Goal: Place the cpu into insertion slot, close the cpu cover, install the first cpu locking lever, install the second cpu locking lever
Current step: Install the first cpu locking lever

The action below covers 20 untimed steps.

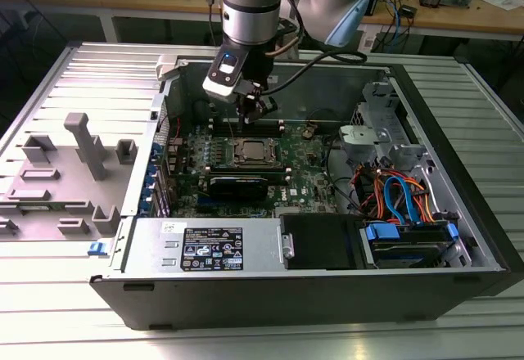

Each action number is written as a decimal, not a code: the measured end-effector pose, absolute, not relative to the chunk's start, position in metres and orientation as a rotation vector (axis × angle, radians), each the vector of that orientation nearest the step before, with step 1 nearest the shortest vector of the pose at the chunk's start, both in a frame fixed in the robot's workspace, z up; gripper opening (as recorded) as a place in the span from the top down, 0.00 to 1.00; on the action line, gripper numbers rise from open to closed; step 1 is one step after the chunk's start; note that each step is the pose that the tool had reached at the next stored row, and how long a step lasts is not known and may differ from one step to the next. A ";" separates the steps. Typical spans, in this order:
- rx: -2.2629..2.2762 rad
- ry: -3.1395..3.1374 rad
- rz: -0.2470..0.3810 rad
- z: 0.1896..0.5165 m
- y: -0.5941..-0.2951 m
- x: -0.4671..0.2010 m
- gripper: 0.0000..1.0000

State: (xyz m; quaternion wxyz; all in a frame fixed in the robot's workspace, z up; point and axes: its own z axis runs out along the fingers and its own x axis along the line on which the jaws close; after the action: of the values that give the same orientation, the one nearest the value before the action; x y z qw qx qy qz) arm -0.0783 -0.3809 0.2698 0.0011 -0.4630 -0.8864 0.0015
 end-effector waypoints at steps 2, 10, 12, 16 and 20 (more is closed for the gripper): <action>-1.366 -2.827 0.005 0.270 -0.381 -0.078 0.89; -1.096 -2.942 0.005 0.269 -0.381 -0.078 0.89; -1.021 -2.969 0.005 0.268 -0.381 -0.078 0.89; -0.848 -3.023 0.005 0.268 -0.381 -0.078 0.89; -0.745 -3.050 0.005 0.268 -0.381 -0.078 0.89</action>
State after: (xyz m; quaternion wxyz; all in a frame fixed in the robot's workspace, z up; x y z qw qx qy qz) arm -0.0783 -0.3808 0.2679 0.0007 -0.2373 -0.9714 0.0017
